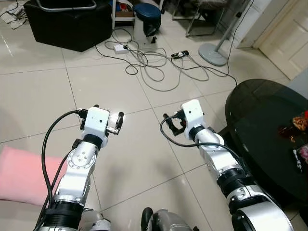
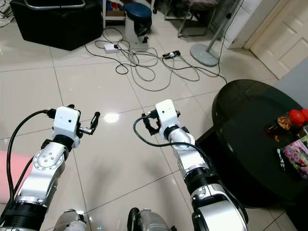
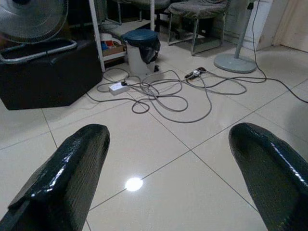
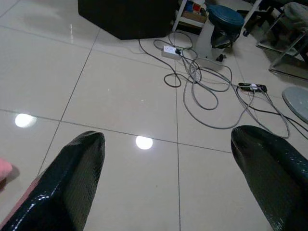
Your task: Move the pillow to the sofa from floor
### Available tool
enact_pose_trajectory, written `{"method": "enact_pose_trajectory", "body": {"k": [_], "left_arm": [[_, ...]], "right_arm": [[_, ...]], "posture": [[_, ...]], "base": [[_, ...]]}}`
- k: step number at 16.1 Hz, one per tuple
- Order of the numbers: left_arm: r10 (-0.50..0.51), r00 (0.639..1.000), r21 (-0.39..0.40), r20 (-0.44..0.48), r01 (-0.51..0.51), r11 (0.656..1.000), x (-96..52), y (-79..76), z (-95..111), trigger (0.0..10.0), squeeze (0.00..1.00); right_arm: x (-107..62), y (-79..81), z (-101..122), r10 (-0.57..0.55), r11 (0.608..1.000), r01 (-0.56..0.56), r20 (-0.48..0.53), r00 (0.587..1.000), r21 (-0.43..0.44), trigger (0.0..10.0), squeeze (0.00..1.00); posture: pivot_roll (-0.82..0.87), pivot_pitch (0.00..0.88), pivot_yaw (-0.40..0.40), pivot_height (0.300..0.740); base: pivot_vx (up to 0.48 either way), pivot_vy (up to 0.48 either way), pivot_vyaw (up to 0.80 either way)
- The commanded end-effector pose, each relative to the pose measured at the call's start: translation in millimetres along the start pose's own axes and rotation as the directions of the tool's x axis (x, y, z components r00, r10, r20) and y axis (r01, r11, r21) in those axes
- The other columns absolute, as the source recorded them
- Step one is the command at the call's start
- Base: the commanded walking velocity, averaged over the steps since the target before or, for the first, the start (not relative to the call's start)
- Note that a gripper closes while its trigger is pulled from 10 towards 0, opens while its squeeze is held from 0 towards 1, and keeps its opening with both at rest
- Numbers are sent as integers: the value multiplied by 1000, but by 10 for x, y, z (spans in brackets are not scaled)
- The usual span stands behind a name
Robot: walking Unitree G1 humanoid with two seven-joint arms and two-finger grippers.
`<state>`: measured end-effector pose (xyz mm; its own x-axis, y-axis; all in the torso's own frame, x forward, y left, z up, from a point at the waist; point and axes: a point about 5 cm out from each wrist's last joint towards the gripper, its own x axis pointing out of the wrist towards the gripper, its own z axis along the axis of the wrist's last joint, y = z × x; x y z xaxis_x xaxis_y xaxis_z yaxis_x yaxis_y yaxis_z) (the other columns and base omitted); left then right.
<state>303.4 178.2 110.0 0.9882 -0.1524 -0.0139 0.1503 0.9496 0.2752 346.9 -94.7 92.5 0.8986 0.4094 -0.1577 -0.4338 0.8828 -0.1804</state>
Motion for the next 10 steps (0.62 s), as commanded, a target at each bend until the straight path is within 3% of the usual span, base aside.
{"method": "enact_pose_trajectory", "body": {"k": [1,10], "left_arm": [[-31,999,3,26,30,1000,25,-94,57,10000,0],[-75,997,-5,34,75,997,106,-200,95,10000,0]], "right_arm": [[-27,-45,-58,-4,1000,4,-21,1000,-12,10000,0],[-76,-84,-82,-48,999,48,-8,999,-6,10000,0]], "posture": [[196,168,-262,740],[130,178,-228,740]], "base": [[0,0,0],[0,0,0]]}}
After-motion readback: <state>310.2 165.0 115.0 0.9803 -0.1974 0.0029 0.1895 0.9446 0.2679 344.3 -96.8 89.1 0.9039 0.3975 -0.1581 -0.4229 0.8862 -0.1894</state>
